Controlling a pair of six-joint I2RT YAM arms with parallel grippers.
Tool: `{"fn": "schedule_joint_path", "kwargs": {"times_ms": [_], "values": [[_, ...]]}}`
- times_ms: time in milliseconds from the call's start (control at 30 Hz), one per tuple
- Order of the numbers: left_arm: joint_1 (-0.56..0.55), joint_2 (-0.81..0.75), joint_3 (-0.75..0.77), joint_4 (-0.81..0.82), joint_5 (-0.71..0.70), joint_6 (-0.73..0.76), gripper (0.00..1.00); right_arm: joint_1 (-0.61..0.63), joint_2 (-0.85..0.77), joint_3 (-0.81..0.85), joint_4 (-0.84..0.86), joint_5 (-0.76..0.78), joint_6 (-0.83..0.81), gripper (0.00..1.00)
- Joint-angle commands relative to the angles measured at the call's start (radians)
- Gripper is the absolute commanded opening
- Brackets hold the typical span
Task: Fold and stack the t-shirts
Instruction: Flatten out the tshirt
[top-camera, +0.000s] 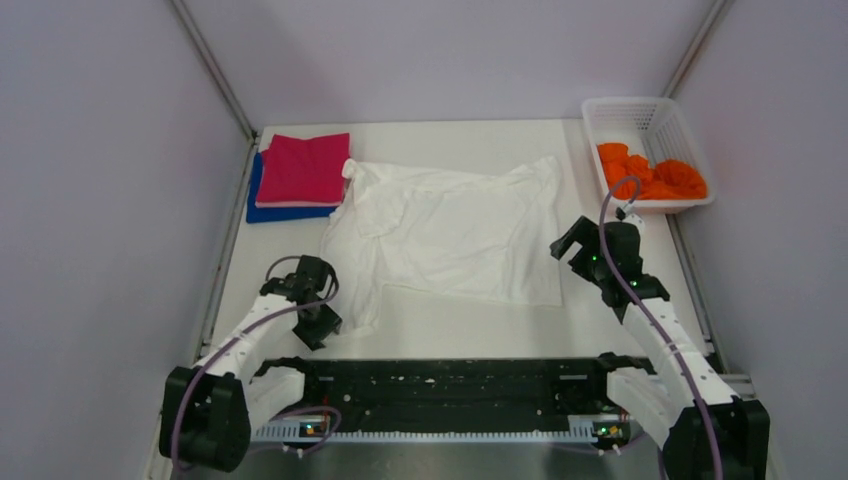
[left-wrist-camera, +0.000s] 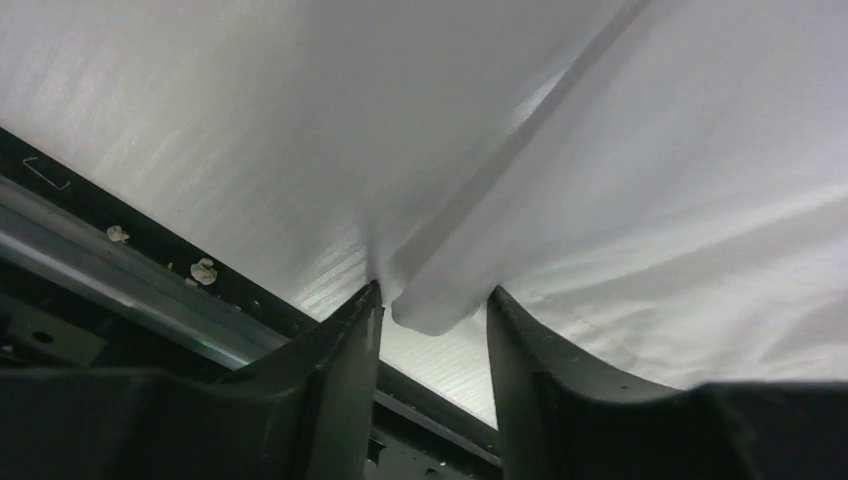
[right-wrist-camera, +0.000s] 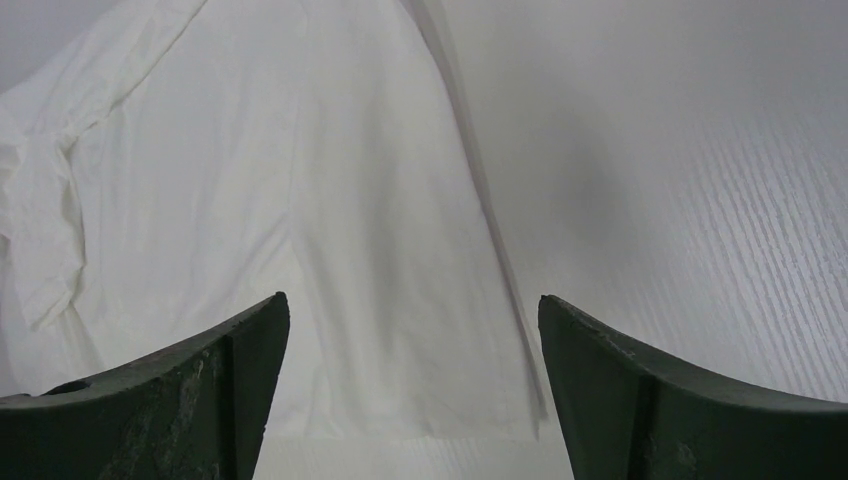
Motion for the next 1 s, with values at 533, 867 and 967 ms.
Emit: {"fn": "schedule_joint_path", "kwargs": {"times_ms": [533,867,967], "values": [[-0.003,-0.188,0.068,0.190,0.034,0.132,0.00,0.262,0.205,0.029,-0.230,0.232,0.107,0.65],[-0.003,-0.267,0.142,0.201,0.026,0.192,0.00,0.263,0.269,-0.031,-0.127,0.222,0.138,0.54],[-0.003,-0.272,0.147,0.211,0.028,0.187,0.00,0.264,0.320,-0.049,-0.097,0.183,0.144,0.46]]}}
